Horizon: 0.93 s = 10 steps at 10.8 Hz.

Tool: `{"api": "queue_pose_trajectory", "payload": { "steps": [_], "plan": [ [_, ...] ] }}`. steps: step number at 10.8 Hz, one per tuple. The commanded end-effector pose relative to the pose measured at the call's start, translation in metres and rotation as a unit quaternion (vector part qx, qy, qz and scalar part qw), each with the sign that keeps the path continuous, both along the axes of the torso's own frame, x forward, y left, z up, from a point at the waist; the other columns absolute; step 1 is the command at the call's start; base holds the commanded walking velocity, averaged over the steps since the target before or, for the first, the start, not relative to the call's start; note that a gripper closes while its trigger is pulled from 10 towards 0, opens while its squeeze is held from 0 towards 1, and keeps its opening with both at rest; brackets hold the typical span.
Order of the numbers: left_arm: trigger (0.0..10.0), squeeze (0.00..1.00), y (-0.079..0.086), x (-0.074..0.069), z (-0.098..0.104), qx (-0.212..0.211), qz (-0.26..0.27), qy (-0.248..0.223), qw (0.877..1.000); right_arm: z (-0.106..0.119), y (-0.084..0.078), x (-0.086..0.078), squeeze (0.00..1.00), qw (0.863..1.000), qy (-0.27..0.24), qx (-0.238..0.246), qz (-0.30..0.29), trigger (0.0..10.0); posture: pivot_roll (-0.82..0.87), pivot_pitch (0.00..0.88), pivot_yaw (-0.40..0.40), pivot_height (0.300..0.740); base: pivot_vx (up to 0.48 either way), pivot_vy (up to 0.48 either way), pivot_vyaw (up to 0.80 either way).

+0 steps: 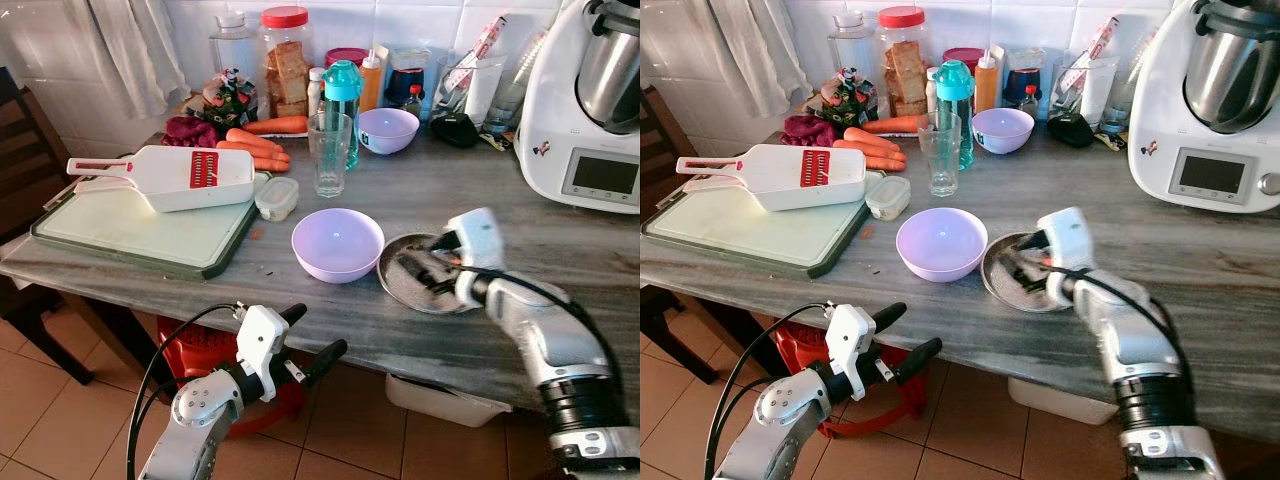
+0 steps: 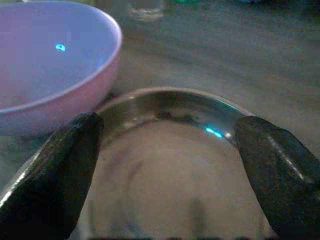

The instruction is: Setting the table

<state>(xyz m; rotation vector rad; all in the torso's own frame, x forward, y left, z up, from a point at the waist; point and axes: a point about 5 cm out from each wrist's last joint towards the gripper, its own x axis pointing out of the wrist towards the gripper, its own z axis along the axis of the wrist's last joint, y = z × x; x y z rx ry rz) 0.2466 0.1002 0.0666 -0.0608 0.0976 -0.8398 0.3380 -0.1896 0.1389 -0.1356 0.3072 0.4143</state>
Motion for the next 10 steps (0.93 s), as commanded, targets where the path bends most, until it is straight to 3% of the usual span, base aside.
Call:
{"api": "queue_pose_trajectory", "payload": {
  "steps": [1,6,10],
  "plan": [
    [10.0,0.00,-0.001,0.001,0.002,0.002,-0.014,-0.003,1.000,-0.002,-0.005,0.001,0.00,1.000,-0.001,-0.014,-0.008,10.0,0.01,0.000,0.042,0.740,0.000,0.000,0.00],
    [10.0,0.00,-0.003,-0.001,0.004,-0.002,-0.031,0.000,1.000,-0.029,-0.020,0.009,0.00,0.997,0.041,-0.066,-0.008,10.0,0.01,0.000,0.046,0.740,0.000,0.000,0.00],
    [10.0,0.00,0.002,-0.002,0.006,-0.002,-0.029,-0.001,1.000,-0.045,-0.003,0.008,0.00,0.994,0.087,-0.041,0.052,10.0,0.03,0.000,0.038,0.740,0.000,0.000,0.00]
  ]
}}
